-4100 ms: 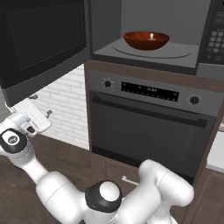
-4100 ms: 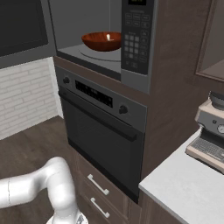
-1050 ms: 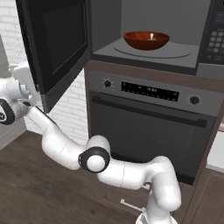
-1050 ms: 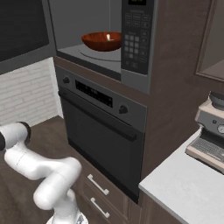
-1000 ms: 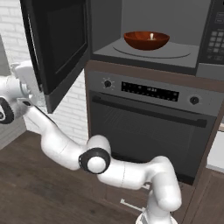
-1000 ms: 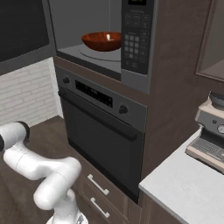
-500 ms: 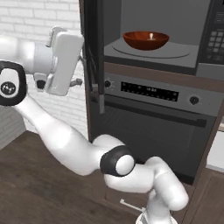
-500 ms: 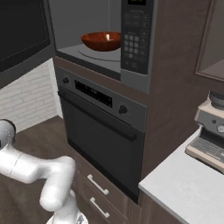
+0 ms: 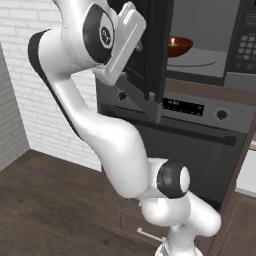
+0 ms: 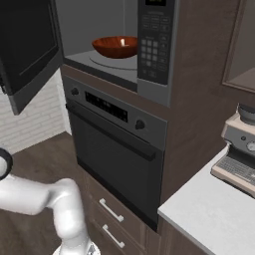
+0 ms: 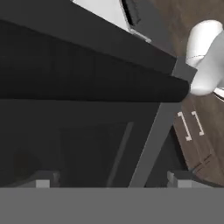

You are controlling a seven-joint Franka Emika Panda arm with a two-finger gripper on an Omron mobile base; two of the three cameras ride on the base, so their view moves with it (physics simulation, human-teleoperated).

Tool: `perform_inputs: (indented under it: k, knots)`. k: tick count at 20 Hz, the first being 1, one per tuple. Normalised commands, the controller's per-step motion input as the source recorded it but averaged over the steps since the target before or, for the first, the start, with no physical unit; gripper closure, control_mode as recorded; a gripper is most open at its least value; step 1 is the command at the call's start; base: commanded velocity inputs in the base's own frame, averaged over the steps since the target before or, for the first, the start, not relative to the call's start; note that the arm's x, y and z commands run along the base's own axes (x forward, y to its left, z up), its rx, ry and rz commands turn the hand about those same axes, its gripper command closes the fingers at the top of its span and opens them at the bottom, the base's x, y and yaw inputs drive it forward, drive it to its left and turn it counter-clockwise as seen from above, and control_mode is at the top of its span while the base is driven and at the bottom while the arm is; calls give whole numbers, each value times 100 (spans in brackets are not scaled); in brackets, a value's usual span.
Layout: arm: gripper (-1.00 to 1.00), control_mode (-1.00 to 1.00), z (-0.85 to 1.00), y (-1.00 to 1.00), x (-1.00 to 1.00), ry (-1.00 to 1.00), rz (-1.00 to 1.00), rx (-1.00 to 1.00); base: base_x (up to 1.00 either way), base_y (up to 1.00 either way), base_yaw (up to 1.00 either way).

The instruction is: Pick the mushroom from the sink and place it in the bowl. Then pick the bowl and place it in the microwave. Then close the microwave door and press the start button.

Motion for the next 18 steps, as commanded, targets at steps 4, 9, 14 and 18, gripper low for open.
perform_inputs:
  k: [4, 9, 14, 18]
  knots:
    - [-100, -100, -91, -54, 100, 0, 39, 1, 0, 0, 0]
    - [-100, -100, -100, -38, 100, -11, 39, 0, 0, 0, 0]
    - [-100, -100, -11, -31, 100, -17, 31, 4, 0, 0, 0]
    - [-100, -100, 41, -66, 100, -10, 33, 16, 0, 0, 0]
